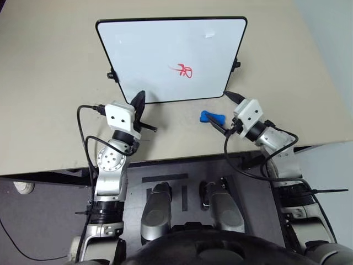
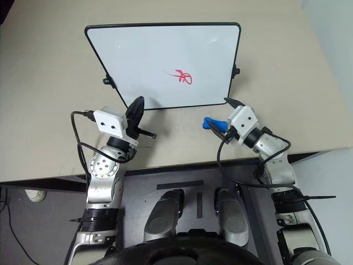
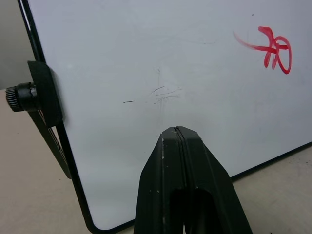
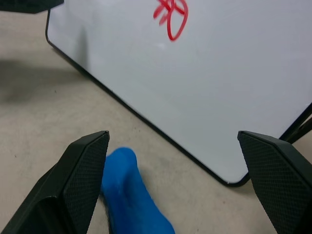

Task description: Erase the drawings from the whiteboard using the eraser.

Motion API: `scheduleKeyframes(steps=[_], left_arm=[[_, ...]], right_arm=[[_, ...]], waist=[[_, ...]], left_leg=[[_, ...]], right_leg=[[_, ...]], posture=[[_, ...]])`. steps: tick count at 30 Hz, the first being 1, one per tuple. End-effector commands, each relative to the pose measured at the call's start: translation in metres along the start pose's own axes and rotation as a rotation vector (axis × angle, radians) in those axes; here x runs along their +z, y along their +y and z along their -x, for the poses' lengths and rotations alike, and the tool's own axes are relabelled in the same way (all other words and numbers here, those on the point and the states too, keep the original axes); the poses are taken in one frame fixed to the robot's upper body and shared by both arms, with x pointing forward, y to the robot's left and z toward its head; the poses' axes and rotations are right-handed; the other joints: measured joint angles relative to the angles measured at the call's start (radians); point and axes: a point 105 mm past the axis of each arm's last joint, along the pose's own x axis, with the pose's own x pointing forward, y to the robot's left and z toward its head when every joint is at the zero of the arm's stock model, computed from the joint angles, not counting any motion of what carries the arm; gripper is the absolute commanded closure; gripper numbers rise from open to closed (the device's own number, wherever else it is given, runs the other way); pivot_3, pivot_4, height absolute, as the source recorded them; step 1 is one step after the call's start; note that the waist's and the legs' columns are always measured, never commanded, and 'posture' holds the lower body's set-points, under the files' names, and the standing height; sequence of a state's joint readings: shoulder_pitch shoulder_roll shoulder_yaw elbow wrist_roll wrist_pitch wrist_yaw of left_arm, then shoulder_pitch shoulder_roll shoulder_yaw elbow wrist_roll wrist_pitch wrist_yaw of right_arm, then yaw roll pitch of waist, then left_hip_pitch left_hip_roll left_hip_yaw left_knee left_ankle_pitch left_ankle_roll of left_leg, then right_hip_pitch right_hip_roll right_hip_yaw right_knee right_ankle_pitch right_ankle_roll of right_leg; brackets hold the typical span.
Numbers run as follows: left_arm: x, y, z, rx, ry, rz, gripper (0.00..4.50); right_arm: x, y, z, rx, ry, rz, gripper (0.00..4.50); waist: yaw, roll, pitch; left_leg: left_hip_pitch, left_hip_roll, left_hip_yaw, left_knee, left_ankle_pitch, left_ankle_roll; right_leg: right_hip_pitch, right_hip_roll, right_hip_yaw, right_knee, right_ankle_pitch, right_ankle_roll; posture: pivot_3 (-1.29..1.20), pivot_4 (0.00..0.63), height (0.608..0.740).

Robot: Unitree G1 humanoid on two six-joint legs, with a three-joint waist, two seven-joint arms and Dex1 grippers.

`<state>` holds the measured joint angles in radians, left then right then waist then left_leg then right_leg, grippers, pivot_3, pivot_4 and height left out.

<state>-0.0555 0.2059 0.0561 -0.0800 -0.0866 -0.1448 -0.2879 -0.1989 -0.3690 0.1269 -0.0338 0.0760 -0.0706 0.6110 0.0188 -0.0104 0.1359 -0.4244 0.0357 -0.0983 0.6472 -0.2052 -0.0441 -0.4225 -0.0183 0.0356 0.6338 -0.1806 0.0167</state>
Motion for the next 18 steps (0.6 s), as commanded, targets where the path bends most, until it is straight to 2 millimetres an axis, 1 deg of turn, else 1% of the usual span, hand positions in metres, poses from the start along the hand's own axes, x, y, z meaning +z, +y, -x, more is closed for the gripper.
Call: scheduleKeyframes(steps=[1,9,12,15,18], left_arm=[[0.0121,-0.0064,-0.0041,-0.024,-0.048,0.007,4.5],[0.0096,-0.0131,-0.0025,-0.024,-0.044,0.022,4.5],[0.0087,-0.0127,-0.0003,-0.016,-0.042,0.023,4.5],[0.0085,-0.0131,0.0018,0.002,-0.043,0.025,4.5],[0.0054,-0.0157,0.0036,0.01,-0.037,0.027,4.5]], right_arm=[[0.0119,-0.0069,0.0071,-0.031,-0.03,0.023,0.05],[0.0134,-0.0076,0.0116,-0.018,-0.018,0.027,0.05],[0.0145,-0.0083,0.0097,-0.005,-0.019,0.03,0.05],[0.0167,-0.0042,0.0084,0.05,-0.021,0.025,0.05],[0.0131,-0.0035,0.0097,0.08,-0.011,0.026,0.05]], waist=[[0.001,0.0,0.0],[0.001,0.0,0.0],[0.0,0.0,0.0],[0.0,0.0,0.0],[0.001,0.0,0.0]], left_leg=[[0.0,0.0,0.0,0.0,0.0,0.0],[0.0,0.0,0.0,0.0,0.0,0.0],[0.0,0.0,0.0,0.0,0.0,0.0],[0.0,0.0,0.0,0.0,0.0,0.0],[0.0,0.0,0.0,0.0,0.0,0.0]], right_leg=[[0.0,0.0,0.0,0.0,0.0,0.0],[0.0,0.0,0.0,-0.001,-0.001,0.001],[0.0,0.0,0.0,-0.001,-0.001,0.001],[0.0,0.0,0.0,-0.001,-0.001,0.001],[0.001,0.0,0.0,-0.001,-0.001,0.001]], posture=[[0.0,0.15,0.74],[0.0,0.15,0.74],[0.0,0.15,0.74],[0.0,0.15,0.74],[0.0,0.15,0.74]])
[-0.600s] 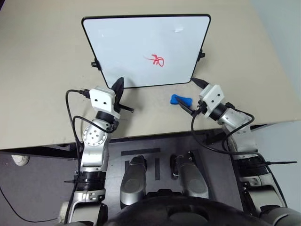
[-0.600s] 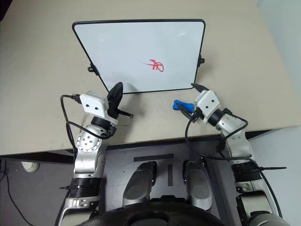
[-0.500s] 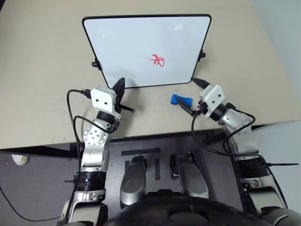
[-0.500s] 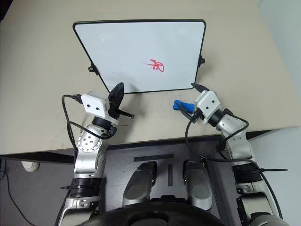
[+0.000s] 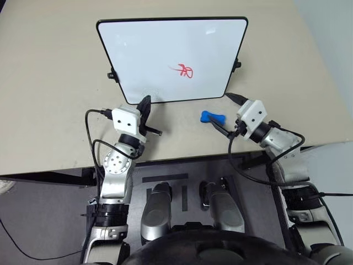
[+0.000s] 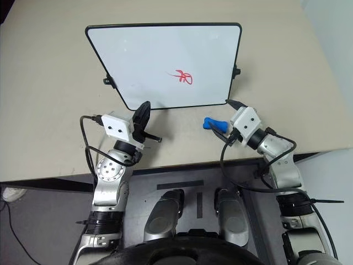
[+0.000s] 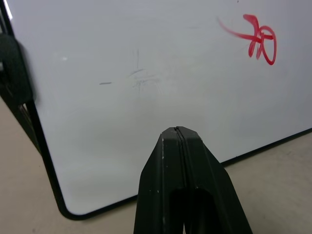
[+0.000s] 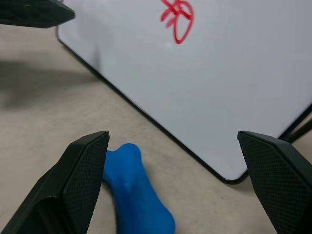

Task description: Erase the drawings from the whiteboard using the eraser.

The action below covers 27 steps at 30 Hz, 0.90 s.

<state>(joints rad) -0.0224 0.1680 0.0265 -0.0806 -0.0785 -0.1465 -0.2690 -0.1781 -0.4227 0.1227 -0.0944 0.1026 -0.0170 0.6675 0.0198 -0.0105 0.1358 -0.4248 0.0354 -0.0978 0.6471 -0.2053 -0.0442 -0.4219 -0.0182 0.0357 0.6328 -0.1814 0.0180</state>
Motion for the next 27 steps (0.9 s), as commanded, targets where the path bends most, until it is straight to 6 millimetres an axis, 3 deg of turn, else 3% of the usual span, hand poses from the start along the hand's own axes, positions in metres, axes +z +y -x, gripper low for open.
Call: scheduleKeyframes(steps=[1,8,12,20,27], left_arm=[[0.014,-0.002,0.0,0.011,-0.061,-0.016,4.5],[0.013,0.013,0.015,0.049,-0.041,-0.038,4.5],[0.009,0.01,0.026,0.007,-0.009,-0.029,4.5],[0.014,0.004,0.001,-0.016,-0.039,-0.006,4.5],[0.014,-0.001,0.0,-0.004,-0.045,0.006,4.5]], right_arm=[[0.01,-0.006,0.001,0.017,-0.038,0.021,0.05],[0.008,0.004,0.0,0.027,-0.033,0.036,0.05],[0.012,0.004,0.004,0.012,-0.039,0.066,0.05],[0.013,0.004,0.009,0.082,0.007,0.064,0.05],[0.006,0.018,0.011,0.182,0.048,0.013,0.05]], waist=[[0.0,0.0,0.0],[-0.001,0.0,0.0],[-0.001,0.0,0.0],[0.004,0.0,0.0],[0.002,0.0,0.0]], left_leg=[[0.0,0.0,0.0,0.0,0.0,0.0],[0.0,0.0,0.0,0.0,0.0,0.0],[0.0,0.0,0.0,0.0,-0.002,-0.001],[0.001,0.0,0.0,0.001,0.0,0.0],[0.003,0.0,0.0,0.0,-0.002,-0.001]], right_leg=[[0.0,0.0,0.0,0.0,0.0,0.0],[0.0,0.001,0.0,0.0,-0.001,0.0],[0.0,0.001,0.0,0.0,-0.002,0.0],[0.002,0.0,0.0,0.001,-0.002,0.0],[0.004,0.001,0.0,0.0,-0.003,0.001]], posture=[[0.0,0.15,0.74],[0.0,0.15,0.74],[0.0,0.15,0.74],[0.0,0.15,0.74],[0.0,0.15,0.74]])
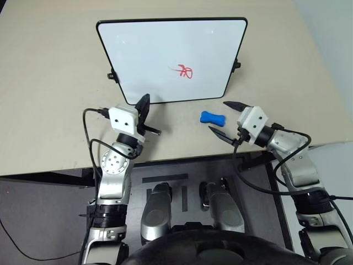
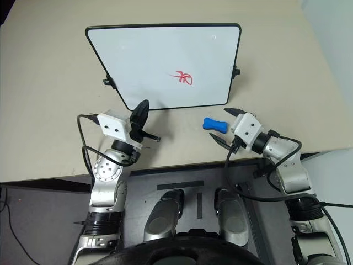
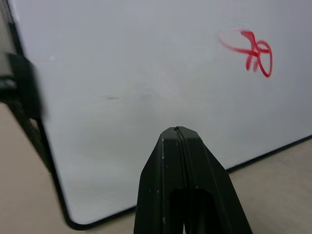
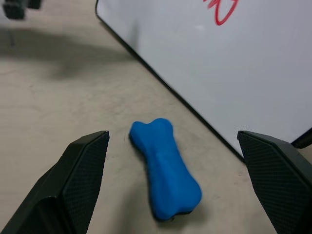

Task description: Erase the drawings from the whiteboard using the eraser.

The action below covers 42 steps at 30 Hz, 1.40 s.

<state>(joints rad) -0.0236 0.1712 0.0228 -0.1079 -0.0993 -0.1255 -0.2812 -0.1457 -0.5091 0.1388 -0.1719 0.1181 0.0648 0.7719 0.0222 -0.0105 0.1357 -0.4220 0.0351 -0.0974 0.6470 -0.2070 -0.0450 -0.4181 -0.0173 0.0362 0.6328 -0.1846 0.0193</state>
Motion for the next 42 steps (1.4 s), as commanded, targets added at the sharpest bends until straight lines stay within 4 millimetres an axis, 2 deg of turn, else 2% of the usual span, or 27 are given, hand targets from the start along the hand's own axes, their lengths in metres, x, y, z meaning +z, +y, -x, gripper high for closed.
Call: scheduleKeyframes(steps=[1,7,13,17,36,39,42], left_arm=[[0.009,0.001,0.002,0.016,-0.031,-0.011,4.5],[0.009,0.004,0.008,0.032,-0.025,-0.019,4.5],[0.009,0.003,0.008,0.037,-0.025,-0.02,4.5],[0.01,0.003,0.007,0.041,-0.029,-0.021,4.5],[0.013,0.007,0.002,0.052,-0.044,-0.032,4.5],[0.013,0.007,0.001,0.049,-0.046,-0.033,4.5],[0.013,0.007,0.0,0.047,-0.048,-0.033,4.5]], right_arm=[[0.009,0.005,-0.002,0.045,-0.031,-0.001,0.05],[0.009,0.007,-0.004,0.061,-0.036,-0.018,0.05],[0.017,0.019,-0.009,0.117,-0.068,-0.036,0.05],[0.014,0.027,-0.013,0.157,-0.062,-0.06,0.05],[-0.014,0.012,-0.018,0.123,0.012,-0.096,0.05],[-0.016,0.009,-0.018,0.105,0.021,-0.09,0.63],[-0.02,0.003,-0.018,0.073,0.04,-0.076,1.65]], waist=[[0.0,0.0,0.0],[0.0,0.0,0.0],[0.0,0.0,0.0],[0.0,0.0,0.0],[0.0,0.0,0.0],[0.0,0.0,0.0],[0.0,0.0,0.0]], left_leg=[[0.0,0.0,0.0,0.0,0.0,0.0],[0.0,0.0,0.0,0.0,-0.001,0.0],[0.0,0.0,0.0,0.0,0.0,0.0],[0.001,0.0,0.0,0.0,0.0,0.0],[0.001,0.0,0.0,0.0,0.0,0.0],[0.001,0.0,0.0,0.0,0.0,0.0],[0.001,0.0,-0.001,0.0,0.0,0.0]], right_leg=[[0.0,0.0,0.0,0.0,-0.001,0.0],[0.0,0.0,0.0,0.0,-0.001,0.0],[0.001,0.001,0.0,0.0,-0.001,0.0],[0.001,0.001,0.0,0.0,-0.001,0.0],[0.001,0.001,0.0,0.0,-0.001,-0.001],[0.001,0.001,0.0,0.0,0.0,-0.001],[0.001,0.001,0.0,0.0,0.0,-0.001]], posture=[[0.0,0.15,0.74],[0.0,0.15,0.74],[0.0,0.15,0.74],[0.0,0.15,0.74],[0.0,0.15,0.74],[0.0,0.15,0.74],[0.0,0.15,0.74]])
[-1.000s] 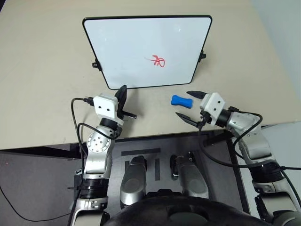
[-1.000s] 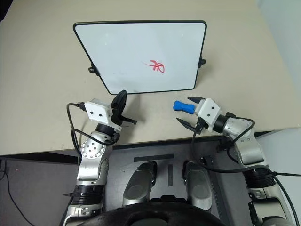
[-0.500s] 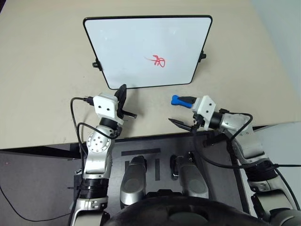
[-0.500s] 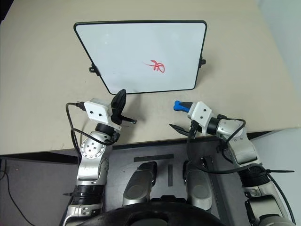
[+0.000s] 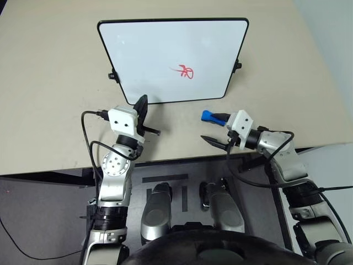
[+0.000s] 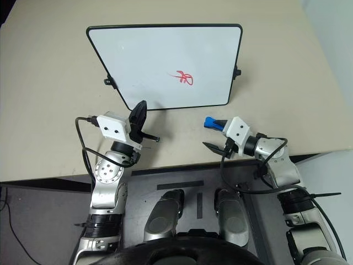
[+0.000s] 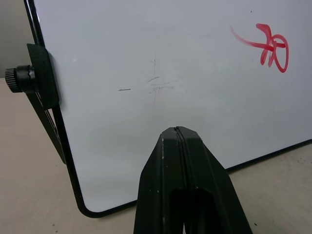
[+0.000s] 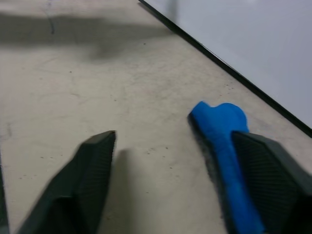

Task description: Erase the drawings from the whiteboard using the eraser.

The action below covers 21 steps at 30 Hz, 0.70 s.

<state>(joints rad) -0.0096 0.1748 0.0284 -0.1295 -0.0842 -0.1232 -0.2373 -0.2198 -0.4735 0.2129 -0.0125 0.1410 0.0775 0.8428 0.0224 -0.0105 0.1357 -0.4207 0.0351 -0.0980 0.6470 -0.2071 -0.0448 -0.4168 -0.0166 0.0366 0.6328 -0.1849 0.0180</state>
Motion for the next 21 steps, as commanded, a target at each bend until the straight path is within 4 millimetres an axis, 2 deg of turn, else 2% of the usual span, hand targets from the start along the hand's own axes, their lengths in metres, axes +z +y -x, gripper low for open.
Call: scheduleKeyframes(steps=[1,7,8,14,19,21], left_arm=[[0.011,0.001,-0.004,0.0,-0.049,-0.011,4.5],[0.012,0.001,-0.005,-0.003,-0.054,-0.013,4.5],[0.012,0.001,-0.005,-0.003,-0.054,-0.014,4.5],[0.012,0.001,-0.007,-0.006,-0.057,-0.014,4.5],[0.012,0.001,-0.006,-0.008,-0.058,-0.012,4.5],[0.012,0.0,-0.007,-0.009,-0.058,-0.01,4.5]], right_arm=[[0.0,-0.012,0.002,-0.057,0.011,0.035,2.0],[0.002,-0.018,0.001,-0.094,0.003,0.073,4.22],[0.003,-0.019,0.0,-0.101,0.0,0.081,4.48],[0.011,-0.022,-0.002,-0.108,-0.02,0.135,4.48],[0.055,-0.015,-0.009,-0.044,-0.15,0.26,4.48],[0.072,-0.016,-0.013,-0.03,-0.186,0.364,4.48]], waist=[[0.0,0.0,0.0],[0.0,0.0,0.0],[0.0,0.0,0.0],[-0.001,0.0,0.0],[-0.002,0.0,0.0],[-0.003,0.0,0.0]], left_leg=[[0.0,0.0,0.0,0.0,0.0,0.0],[0.001,0.0,0.0,0.0,0.0,0.0],[0.001,0.0,0.0,0.0,0.0,0.0],[0.001,0.0,0.0,0.0,0.0,0.0],[0.001,0.0,0.0,0.0,0.0,0.0],[0.001,0.001,0.0,0.0,0.0,0.0]], right_leg=[[0.0,0.0,0.0,0.0,0.0,0.0],[0.0,0.0,0.0,0.0,0.0,0.0],[0.0,0.0,0.0,0.0,0.0,0.0],[0.0,0.0,0.0,0.0,0.001,-0.001],[0.0,0.0,0.0,0.001,0.001,-0.001],[-0.001,0.0,0.0,0.001,0.001,-0.001]], posture=[[0.0,0.15,0.74],[0.0,0.15,0.74],[0.0,0.15,0.74],[0.0,0.15,0.74],[0.0,0.15,0.74],[0.0,0.15,0.74]])
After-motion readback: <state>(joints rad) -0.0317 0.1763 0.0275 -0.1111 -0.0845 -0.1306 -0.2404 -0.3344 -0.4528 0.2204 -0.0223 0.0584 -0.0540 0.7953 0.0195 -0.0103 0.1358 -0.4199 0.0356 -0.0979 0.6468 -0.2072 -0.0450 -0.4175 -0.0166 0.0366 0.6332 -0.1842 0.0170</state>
